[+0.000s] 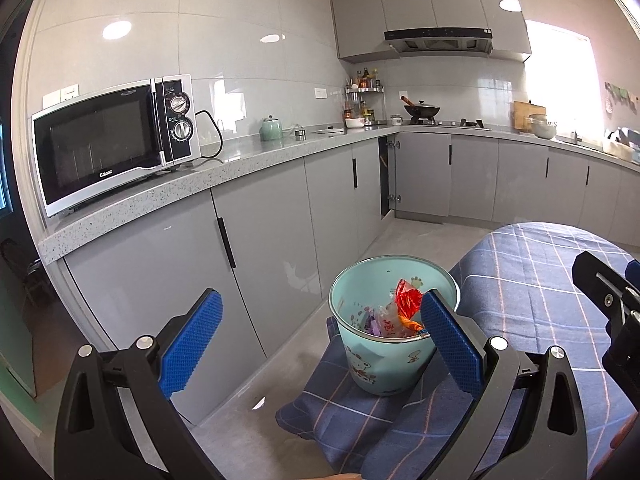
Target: Collect trash
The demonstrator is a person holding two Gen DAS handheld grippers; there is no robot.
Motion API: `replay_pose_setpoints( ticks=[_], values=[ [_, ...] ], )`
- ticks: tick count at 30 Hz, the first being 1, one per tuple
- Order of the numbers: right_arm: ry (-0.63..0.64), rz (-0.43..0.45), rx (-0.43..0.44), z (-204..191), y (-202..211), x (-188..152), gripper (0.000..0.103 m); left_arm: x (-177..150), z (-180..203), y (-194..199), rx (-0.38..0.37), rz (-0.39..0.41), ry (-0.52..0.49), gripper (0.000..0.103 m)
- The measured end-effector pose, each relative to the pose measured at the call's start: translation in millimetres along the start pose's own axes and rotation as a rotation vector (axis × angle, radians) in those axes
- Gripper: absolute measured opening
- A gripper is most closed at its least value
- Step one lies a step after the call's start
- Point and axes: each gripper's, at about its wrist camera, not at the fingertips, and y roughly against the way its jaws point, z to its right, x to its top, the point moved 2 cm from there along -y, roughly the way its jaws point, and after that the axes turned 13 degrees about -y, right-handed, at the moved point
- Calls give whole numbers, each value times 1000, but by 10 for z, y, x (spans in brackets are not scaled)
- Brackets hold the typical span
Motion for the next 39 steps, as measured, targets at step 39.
replay_pose_setpoints(
  ticks=[39],
  values=[
    [-19,-8,-13,47,-31,-10,86,12,4,-14,-23,-17,15,98]
  ],
)
